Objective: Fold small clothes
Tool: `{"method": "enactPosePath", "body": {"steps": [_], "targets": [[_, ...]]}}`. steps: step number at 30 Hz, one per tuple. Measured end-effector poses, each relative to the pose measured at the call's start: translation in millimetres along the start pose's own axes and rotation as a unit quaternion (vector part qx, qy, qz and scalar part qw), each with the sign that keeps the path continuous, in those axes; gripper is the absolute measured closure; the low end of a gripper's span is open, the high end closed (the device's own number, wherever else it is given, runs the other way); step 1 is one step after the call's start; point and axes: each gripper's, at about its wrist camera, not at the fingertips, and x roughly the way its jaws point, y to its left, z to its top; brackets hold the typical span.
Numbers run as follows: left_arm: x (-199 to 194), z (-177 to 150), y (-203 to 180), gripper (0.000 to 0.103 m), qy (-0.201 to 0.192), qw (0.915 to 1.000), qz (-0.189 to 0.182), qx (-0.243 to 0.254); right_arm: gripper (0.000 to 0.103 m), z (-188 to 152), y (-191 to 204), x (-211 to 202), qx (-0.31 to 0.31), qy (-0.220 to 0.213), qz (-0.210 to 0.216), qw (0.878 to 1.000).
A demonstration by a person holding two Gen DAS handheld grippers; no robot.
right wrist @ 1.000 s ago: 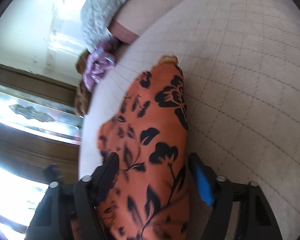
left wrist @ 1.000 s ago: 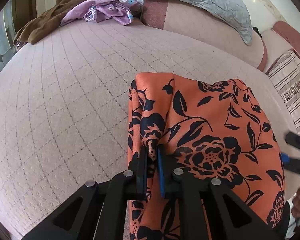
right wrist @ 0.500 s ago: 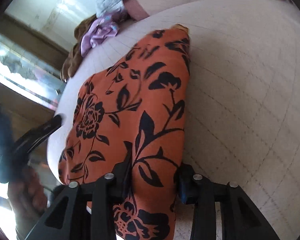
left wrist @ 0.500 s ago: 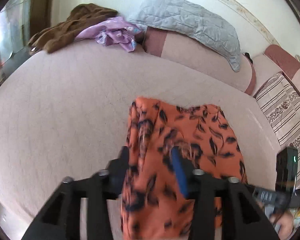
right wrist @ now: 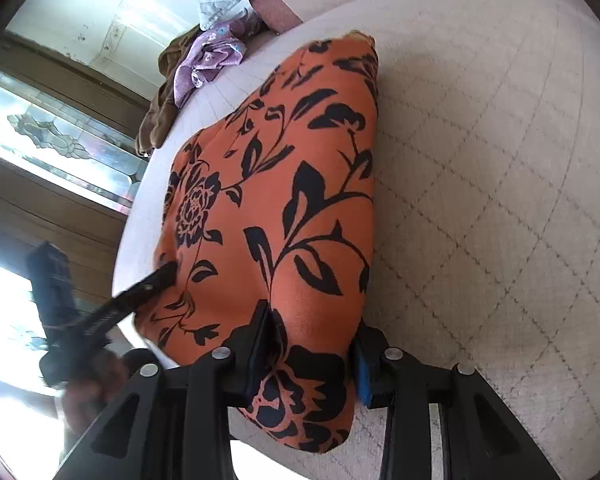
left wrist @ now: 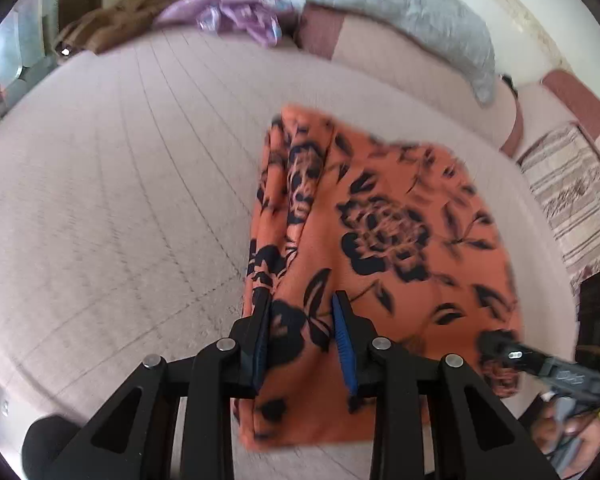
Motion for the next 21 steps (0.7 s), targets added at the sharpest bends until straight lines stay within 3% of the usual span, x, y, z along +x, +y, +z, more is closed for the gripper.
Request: {"method": "enactPosePath", "body": {"steps": [3, 4, 5, 6, 7, 11, 15, 17, 18, 19, 21], "targets": [[-22, -4, -9, 0.061, -0.039, 0.999, -0.003, 0.023, 0.065, 3, 8, 2, -0.011, 0.0, -0.013, 1.0], [-12, -8, -9, 0.061, -0.023, 0.999, 0.018, 0.033, 0.059, 3, 5, 3, -0.004, 0.0, -0.004, 1.0], [11, -15, -3, 0.061, 0.02, 0.9987, 0.036, 0.029, 0.051, 3, 2, 3, 0.007, 0.002, 0.004, 1.0], [22, -20, 4, 0.059, 0.031, 0.999, 0.028, 0.016, 0.039, 3, -4, 3, 0.027, 0.008, 0.023, 0.999], [22, -22, 10, 0.058, 0.014, 0.9997, 0.017, 0.007, 0.035, 4, -6, 1, 0.036, 0.007, 0.038, 0.999], [24, -20, 5, 0.058, 0.016, 0.9992, 0.025, 0.028, 0.033, 23, -11, -16, 0.048, -0.033, 0.051, 0.997], [27, -21, 10, 0.055, 0.018, 0.9997, 0.011, 0.016, 0.031, 56, -23, -13, 0.081, -0.056, 0.064, 0.993], [30, -19, 12, 0.053, 0.017, 0.9998, 0.008, 0.009, 0.034, 73, -27, 11, 0.099, -0.026, 0.066, 0.993], [29, -21, 13, 0.053, 0.018, 0.9998, 0.007, 0.008, 0.063, 78, -26, 26, 0.093, 0.002, 0.057, 0.994], [25, -24, 14, 0.053, 0.018, 0.9998, 0.008, 0.01, 0.065, 80, -14, 38, 0.057, 0.015, 0.021, 0.998], [22, -26, 15, 0.053, 0.017, 0.9998, 0.007, 0.01, 0.067, 78, 16, 32, -0.019, -0.004, -0.044, 0.999]]}}
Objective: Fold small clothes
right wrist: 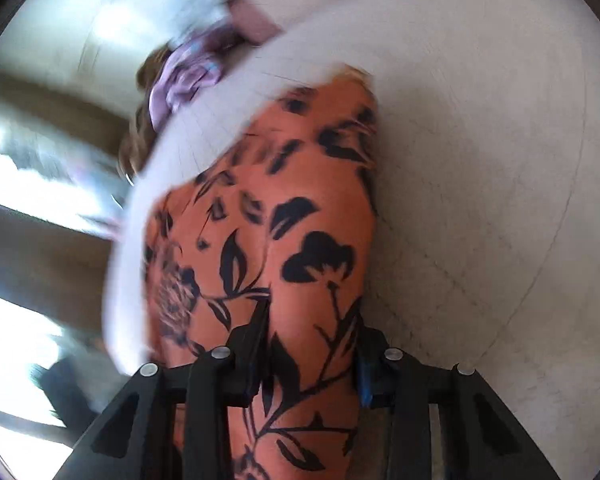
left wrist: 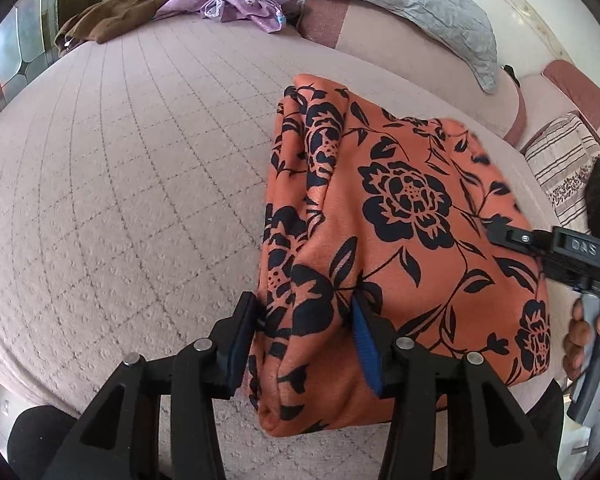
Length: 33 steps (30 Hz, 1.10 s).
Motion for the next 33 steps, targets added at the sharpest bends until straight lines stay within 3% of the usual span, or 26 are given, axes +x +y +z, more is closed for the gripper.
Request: {"method": "enactPosePath", "body": {"steps": [3, 5, 6, 7, 12, 13, 14, 16, 19, 21, 23, 25, 26, 27, 28, 30, 33], "targets": [[2, 1, -2, 0.053, -0.002, 1.0, 0.004, 0.003, 0.065, -3, 14, -7, -0.032, -0.016, -0.035, 0.999], [1, 1, -3, 0.053, -0.002, 1.0, 0.005, 0.001, 0.05, -3, -1, -5, 0.018, -0.011, -0.016, 1.0], [2, 1, -3, 0.053, -0.003, 1.0, 0.005, 0.0, 0.034, -5, -9, -6, 0.041, -0.007, -0.004, 0.999], [2, 1, -3, 0.053, -0.003, 1.0, 0.005, 0.0, 0.032, -9, -15, -10, 0.058, -0.006, 0.013, 0.998], [2, 0, -4, 0.052, -0.005, 1.0, 0.008, 0.001, 0.033, -49, -9, -21, 0.041, 0.001, 0.017, 0.999], [1, 0, -3, 0.052, -0.004, 1.0, 0.008, 0.001, 0.05, -54, -2, -15, 0.019, 0.013, 0.016, 1.0], [0, 1, -3, 0.052, -0.003, 1.0, 0.008, 0.0, 0.055, -55, 5, -11, -0.003, 0.017, 0.007, 1.0], [0, 3, -4, 0.052, 0.0, 1.0, 0.01, -0.001, 0.062, -55, 18, -14, -0.039, 0.013, -0.025, 0.999], [-9, 6, -11, 0.054, -0.002, 0.9999, 0.017, 0.001, 0.062, -56, 25, -19, -0.061, 0.012, -0.053, 0.997], [-19, 6, -15, 0.054, -0.011, 0.9998, 0.019, 0.002, 0.06, -56, 22, -16, -0.049, 0.012, -0.045, 0.998], [-37, 5, -17, 0.055, -0.036, 0.9993, 0.009, -0.003, 0.05, -57, 13, -19, -0.025, 0.012, -0.034, 0.999], [-52, -1, -16, 0.055, -0.064, 0.9979, 0.007, -0.002, 0.031, -60, 6, -22, -0.01, 0.011, -0.032, 0.999], [-49, -4, -13, 0.056, -0.058, 0.9981, 0.018, 0.0, 0.03, -63, 7, -22, -0.008, 0.013, -0.034, 0.999], [-33, -7, -6, 0.078, -0.027, 0.999, 0.035, 0.001, 0.03, -65, 7, -23, -0.009, 0.013, -0.033, 0.999], [-14, -12, 4, 0.082, 0.012, 0.9997, 0.019, -0.012, 0.03, -68, 8, -26, -0.013, 0.011, -0.028, 0.999], [-10, -14, 18, 0.079, 0.008, 0.999, -0.011, -0.044, 0.03, -75, 9, -33, -0.016, 0.005, -0.022, 1.0], [-18, -8, 8, 0.081, 0.005, 0.9997, 0.005, -0.025, 0.03, -82, 5, -42, -0.008, 0.002, -0.005, 1.0]]}}
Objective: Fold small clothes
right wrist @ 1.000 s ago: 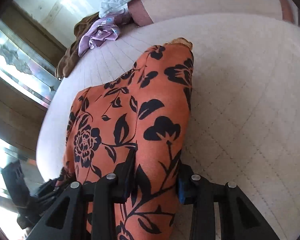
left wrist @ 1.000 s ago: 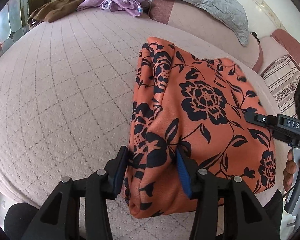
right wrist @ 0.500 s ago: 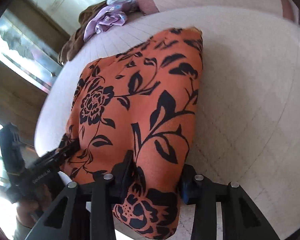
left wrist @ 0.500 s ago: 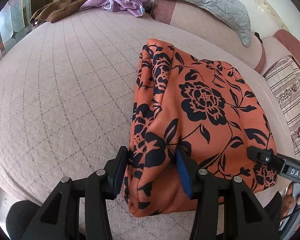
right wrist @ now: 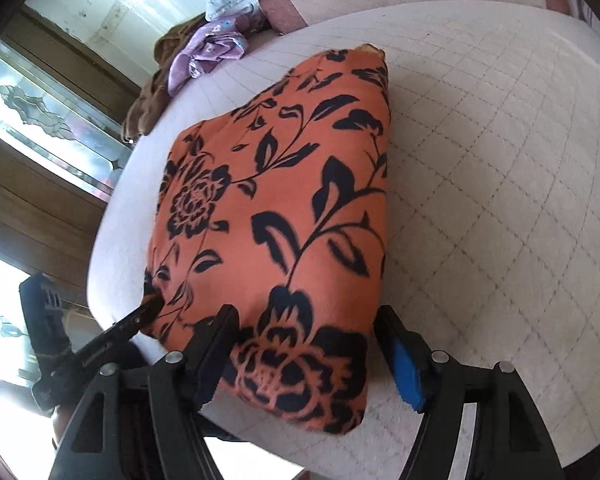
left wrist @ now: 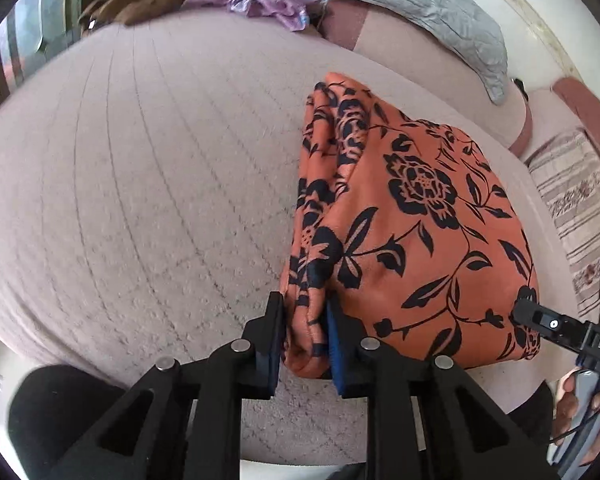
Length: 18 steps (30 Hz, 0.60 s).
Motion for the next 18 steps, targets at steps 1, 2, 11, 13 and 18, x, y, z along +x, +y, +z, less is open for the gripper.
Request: {"method": "enactPosePath", "body": {"steps": [1, 2, 11, 13, 18], "targets": [[-1, 2, -3, 0.08, 0.002, 1.0, 0.004, 0.004, 0.03, -1, -2, -3, 0.004, -0.003, 0.003, 1.0], [-3, 3, -4, 0.08, 0.003, 1.0, 0.0, 0.005, 0.03, 0, -5, -6, 0.008, -0.005, 0.008, 1.0], [-5, 58, -27, 0.04, -0.026, 0.9996, -0.009, 0.003, 0.023, 25, -28, -17, 0.053, -0.032, 0.035, 0.997], [3, 71, -39, 0.04, -0.022, 0.9997, 0.008, 0.005, 0.023, 34, -28, -15, 0.056, -0.036, 0.043, 0.997], [12, 81, -62, 0.04, -0.02, 0.9988, 0.038, 0.024, 0.023, 53, -29, -5, 0.062, -0.033, 0.042, 0.997]]}}
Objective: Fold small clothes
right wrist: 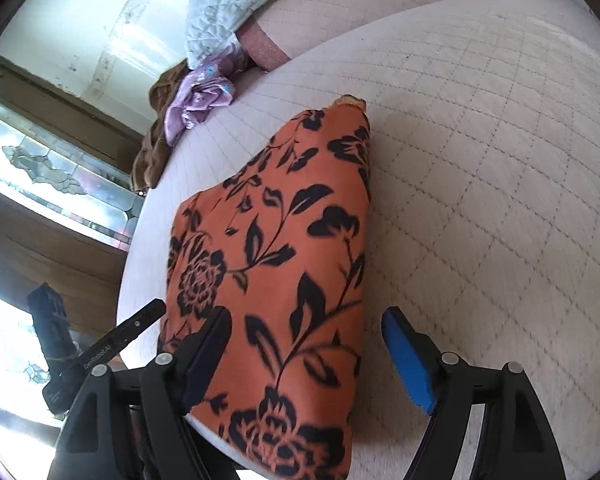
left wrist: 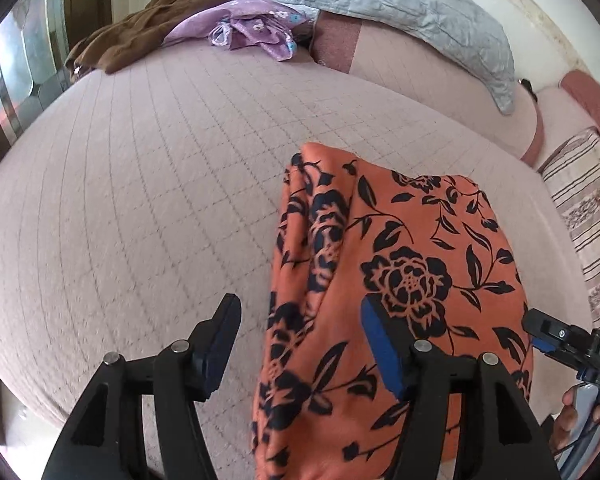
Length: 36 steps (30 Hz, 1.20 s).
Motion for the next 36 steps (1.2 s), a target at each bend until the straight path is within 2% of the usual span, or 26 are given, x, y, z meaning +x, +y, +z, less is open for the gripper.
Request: {"method": "enactPosePath", "body": {"steps": [5, 11, 14, 16, 18, 19, 20, 23, 24, 25, 26, 27, 28, 29, 31, 32, 34, 36], "targets": [[7, 5, -10, 0.04, 0.001, 0.9999, 0.009, 0.011, 0.023, 10, -2, 13, 0.005, 0.01, -0.005, 1.0], [7, 5, -4, 0.04, 0.003, 0.9999, 0.007, 0.011, 0.023, 16, -1, 26, 0.005, 0.018, -0.01, 1.0], [9, 7, -1, 0.037, 0.004, 0.9999, -0.012, 0.01, 0.023, 18, 0, 32, 0.004, 0.022, -0.009, 1.0], [4, 8, 8, 0.034, -0.011, 0.9992, -0.04, 0.003, 0.023, 19, 2, 34, 0.002, 0.024, -0.009, 1.0], [-1, 6, 17, 0.024, -0.033, 0.9976, -0.06, -0.011, 0.023, 20, 4, 35, -0.001, 0.024, -0.008, 1.0], [0, 4, 23, 0.022, -0.037, 0.9967, -0.069, -0.021, 0.023, 21, 5, 35, -0.004, 0.023, -0.007, 1.0], [6, 4, 27, 0.021, -0.029, 0.9963, -0.077, -0.026, 0.023, 21, 6, 35, -0.006, 0.022, -0.007, 1.0], [37, -2, 34, 0.021, 0.032, 0.9956, -0.08, -0.037, 0.023, 25, 7, 40, -0.005, 0.024, -0.007, 1.0], [43, -4, 37, 0.02, 0.037, 0.9944, -0.089, -0.043, 0.023, 25, 7, 43, -0.003, 0.026, -0.007, 1.0], [42, -5, 38, 0.02, 0.021, 0.9942, -0.097, -0.043, 0.023, 26, 7, 47, -0.003, 0.028, -0.004, 1.0], [42, -4, 37, 0.022, 0.023, 0.9947, -0.094, -0.036, 0.023, 27, 8, 51, -0.005, 0.032, -0.001, 0.999], [42, -4, 36, 0.04, 0.024, 0.9944, -0.098, -0.03, 0.023, 27, 10, 56, -0.009, 0.039, 0.001, 0.999], [43, -4, 34, 0.054, 0.033, 0.9915, -0.123, -0.028, 0.024, 26, 12, 61, -0.02, 0.042, -0.001, 0.999], [44, -2, 32, 0.056, 0.043, 0.9895, -0.133, -0.036, 0.026, 25, 17, 64, -0.035, 0.04, -0.009, 0.999], [45, 0, 28, 0.061, 0.044, 0.9905, -0.128, -0.028, 0.041, 24, 24, 68, -0.063, 0.039, -0.026, 0.997], [43, 1, 27, 0.065, 0.044, 0.9905, -0.128, -0.026, 0.045, 24, 26, 69, -0.066, 0.04, -0.027, 0.997], [37, 4, 19, 0.072, 0.038, 0.9915, -0.122, -0.021, 0.061, 26, 29, 66, -0.07, 0.038, -0.033, 0.996], [27, 4, 13, 0.076, 0.024, 0.9931, -0.114, -0.013, 0.065, 28, 34, 58, -0.083, 0.033, -0.037, 0.995]]}}
